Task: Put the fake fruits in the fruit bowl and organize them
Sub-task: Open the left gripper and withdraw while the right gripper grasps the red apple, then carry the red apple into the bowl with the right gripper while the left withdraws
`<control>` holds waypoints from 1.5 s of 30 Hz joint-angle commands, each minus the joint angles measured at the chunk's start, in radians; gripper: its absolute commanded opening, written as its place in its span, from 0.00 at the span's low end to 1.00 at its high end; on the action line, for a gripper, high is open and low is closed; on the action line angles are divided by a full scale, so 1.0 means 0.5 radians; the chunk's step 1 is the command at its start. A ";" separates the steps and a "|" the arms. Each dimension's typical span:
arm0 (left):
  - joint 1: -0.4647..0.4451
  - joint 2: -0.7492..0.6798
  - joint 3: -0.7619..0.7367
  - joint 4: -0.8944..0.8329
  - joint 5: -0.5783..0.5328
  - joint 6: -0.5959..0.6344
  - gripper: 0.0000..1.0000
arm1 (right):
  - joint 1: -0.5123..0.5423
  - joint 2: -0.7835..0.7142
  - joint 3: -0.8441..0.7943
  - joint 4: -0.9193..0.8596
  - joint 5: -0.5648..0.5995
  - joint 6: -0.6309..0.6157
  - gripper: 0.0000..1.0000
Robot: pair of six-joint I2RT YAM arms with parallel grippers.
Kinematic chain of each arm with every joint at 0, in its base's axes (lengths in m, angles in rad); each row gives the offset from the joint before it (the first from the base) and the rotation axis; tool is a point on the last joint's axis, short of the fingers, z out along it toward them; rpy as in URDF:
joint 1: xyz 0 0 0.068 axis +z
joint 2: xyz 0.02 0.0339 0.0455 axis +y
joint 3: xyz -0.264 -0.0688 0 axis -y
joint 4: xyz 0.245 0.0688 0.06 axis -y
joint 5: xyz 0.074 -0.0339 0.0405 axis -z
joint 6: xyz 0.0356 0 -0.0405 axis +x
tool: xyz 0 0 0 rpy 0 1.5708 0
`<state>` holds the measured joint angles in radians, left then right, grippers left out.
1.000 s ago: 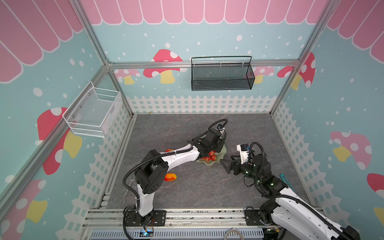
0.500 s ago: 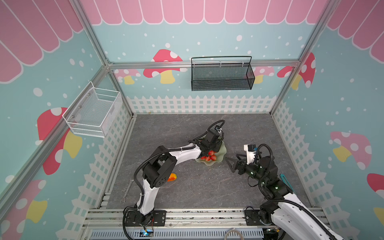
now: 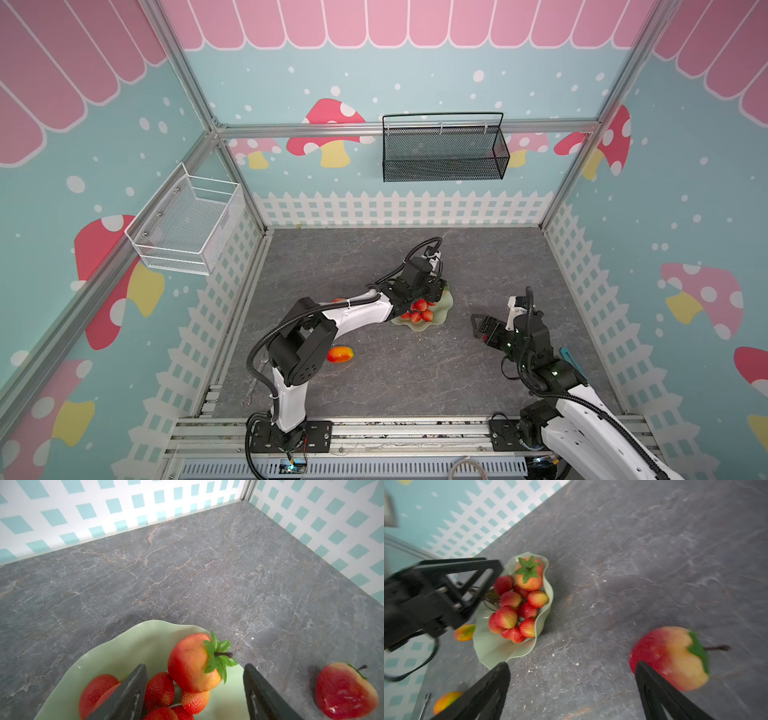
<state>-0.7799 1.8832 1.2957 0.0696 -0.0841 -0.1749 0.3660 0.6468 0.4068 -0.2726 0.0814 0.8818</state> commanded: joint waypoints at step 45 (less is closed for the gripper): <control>-0.778 -1.474 -1.593 0.307 0.042 0.075 0.99 | -0.263 1.152 0.370 -0.319 0.260 0.807 0.75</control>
<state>-1.1664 1.1610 0.5095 0.1940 -0.0528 -0.1249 0.2409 1.2106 0.5709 -0.4423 0.2008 1.2774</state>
